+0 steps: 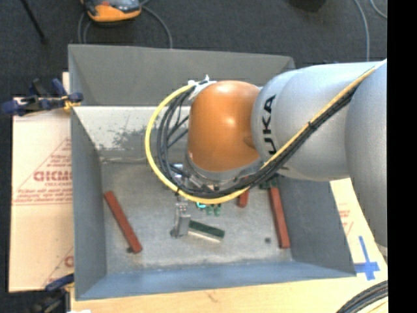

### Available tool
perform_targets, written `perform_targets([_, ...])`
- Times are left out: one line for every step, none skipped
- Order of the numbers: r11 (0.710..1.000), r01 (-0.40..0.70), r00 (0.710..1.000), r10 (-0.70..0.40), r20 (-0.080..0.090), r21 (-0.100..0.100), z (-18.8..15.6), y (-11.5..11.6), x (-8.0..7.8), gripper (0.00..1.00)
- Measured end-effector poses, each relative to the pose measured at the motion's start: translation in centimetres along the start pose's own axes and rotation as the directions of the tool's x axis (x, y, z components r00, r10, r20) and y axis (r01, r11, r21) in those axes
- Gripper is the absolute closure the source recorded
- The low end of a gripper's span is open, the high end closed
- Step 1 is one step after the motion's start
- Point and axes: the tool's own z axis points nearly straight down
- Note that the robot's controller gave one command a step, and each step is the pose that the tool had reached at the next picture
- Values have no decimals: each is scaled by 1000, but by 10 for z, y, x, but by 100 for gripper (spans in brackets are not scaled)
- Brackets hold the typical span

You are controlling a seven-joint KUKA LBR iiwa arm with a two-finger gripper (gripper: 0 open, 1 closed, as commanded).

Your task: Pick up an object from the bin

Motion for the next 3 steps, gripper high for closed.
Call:
perform_targets([1000, -3, 1000, 3, 8, -1, -4, -1, -2, 0])
perform_targets([1000, 17, 1000, -17, 13, -3, 25, -41, -25, 0])
perform_targets([989, 146, 989, -146, 7, 5, 58, -65, -15, 0])
